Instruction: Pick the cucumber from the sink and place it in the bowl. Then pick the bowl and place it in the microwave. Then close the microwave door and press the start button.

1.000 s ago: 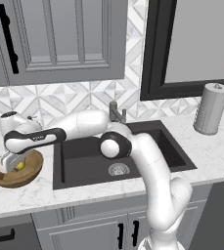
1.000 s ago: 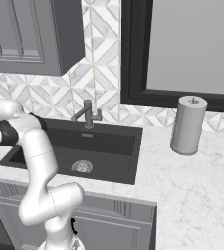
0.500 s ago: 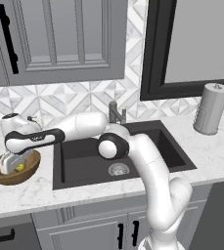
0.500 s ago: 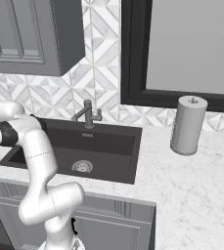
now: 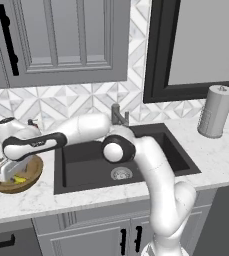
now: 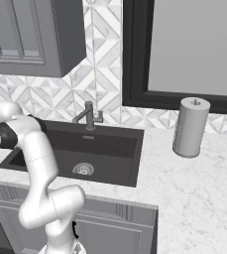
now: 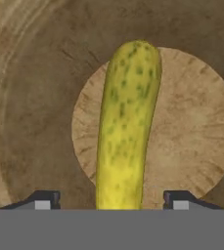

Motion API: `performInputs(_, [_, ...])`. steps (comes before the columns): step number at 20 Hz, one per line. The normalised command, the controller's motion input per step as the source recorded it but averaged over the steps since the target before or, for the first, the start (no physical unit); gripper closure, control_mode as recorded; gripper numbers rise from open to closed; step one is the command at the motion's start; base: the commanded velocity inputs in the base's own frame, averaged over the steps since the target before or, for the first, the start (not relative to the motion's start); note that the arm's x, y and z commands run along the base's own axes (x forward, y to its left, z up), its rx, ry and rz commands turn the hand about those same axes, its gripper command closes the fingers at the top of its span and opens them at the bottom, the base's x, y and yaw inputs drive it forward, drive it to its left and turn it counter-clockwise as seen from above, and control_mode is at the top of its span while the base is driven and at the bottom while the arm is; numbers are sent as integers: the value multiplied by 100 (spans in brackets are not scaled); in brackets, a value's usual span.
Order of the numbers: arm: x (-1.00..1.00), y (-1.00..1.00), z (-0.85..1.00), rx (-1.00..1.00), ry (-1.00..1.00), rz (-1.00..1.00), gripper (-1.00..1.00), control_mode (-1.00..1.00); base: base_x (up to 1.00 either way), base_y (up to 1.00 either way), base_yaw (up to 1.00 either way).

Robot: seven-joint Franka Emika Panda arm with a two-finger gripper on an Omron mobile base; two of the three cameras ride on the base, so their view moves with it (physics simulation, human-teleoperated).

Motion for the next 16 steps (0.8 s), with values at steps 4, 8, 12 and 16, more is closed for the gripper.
performInputs(4, [-23, -29, 30, 1, -13, -5, -100, -100, 0, 0, 0])
performInputs(8, [-20, -47, 51, 6, -11, -10, -100, -100, 0, 0, 0])
performInputs(12, [-17, -41, 45, 10, -3, -21, -100, -100, 0, 0, 0])
performInputs(16, [0, -29, 40, 1, -1, -37, -100, -100, 0, 0, 0])
